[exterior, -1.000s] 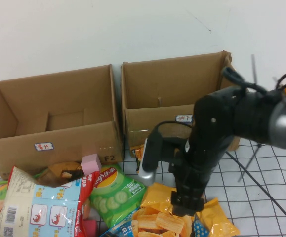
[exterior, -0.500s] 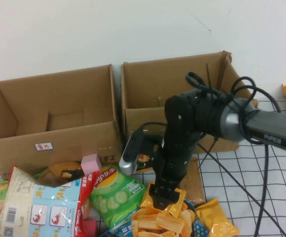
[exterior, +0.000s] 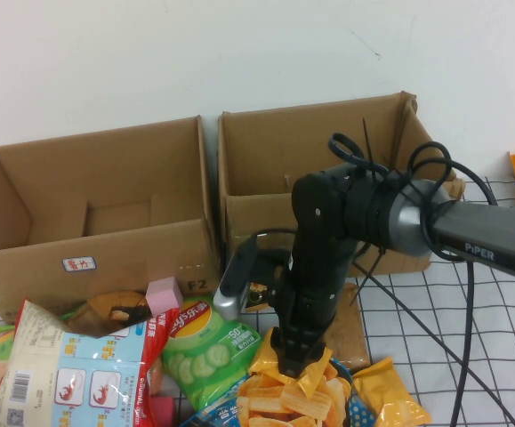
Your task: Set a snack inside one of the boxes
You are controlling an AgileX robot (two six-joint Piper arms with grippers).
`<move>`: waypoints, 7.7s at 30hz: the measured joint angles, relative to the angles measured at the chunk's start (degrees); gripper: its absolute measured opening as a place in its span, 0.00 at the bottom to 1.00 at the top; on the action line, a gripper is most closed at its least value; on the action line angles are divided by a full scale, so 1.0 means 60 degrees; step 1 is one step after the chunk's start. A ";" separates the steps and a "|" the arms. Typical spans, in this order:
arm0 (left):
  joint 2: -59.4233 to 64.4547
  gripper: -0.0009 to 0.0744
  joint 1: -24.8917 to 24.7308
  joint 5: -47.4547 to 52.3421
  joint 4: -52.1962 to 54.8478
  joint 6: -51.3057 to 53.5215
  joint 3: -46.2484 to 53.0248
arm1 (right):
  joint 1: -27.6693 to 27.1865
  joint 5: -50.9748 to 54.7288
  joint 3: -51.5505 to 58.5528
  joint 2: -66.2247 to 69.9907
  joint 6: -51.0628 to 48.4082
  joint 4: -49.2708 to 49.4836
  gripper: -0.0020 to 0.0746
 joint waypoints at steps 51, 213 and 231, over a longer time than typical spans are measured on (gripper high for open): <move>0.0000 0.01 0.0000 0.0076 0.0000 0.0000 -0.0017 | -0.1112 0.0124 -0.4268 -0.1405 0.3173 -0.1794 0.33; 0.0000 0.01 0.0000 0.0101 -0.0018 0.0000 -0.0017 | -0.2645 -0.6818 0.8579 -1.1859 0.3711 0.0047 0.03; 0.0000 0.01 0.0000 0.0101 -0.0018 0.0000 -0.0017 | -0.2645 -0.5271 1.2683 -1.7820 0.4495 -0.0443 0.02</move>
